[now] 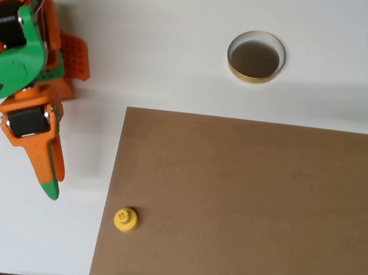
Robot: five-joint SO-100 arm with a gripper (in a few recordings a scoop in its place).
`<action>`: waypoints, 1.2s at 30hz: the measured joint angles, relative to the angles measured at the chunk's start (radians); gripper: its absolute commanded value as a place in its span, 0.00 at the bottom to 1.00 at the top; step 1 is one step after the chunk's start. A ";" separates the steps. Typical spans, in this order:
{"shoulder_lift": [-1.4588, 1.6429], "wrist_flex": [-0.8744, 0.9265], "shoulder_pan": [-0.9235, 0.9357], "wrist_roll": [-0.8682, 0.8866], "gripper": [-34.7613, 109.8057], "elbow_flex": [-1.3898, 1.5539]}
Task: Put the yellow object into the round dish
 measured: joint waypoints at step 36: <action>-0.744 0.061 -0.236 -0.095 0.50 -0.588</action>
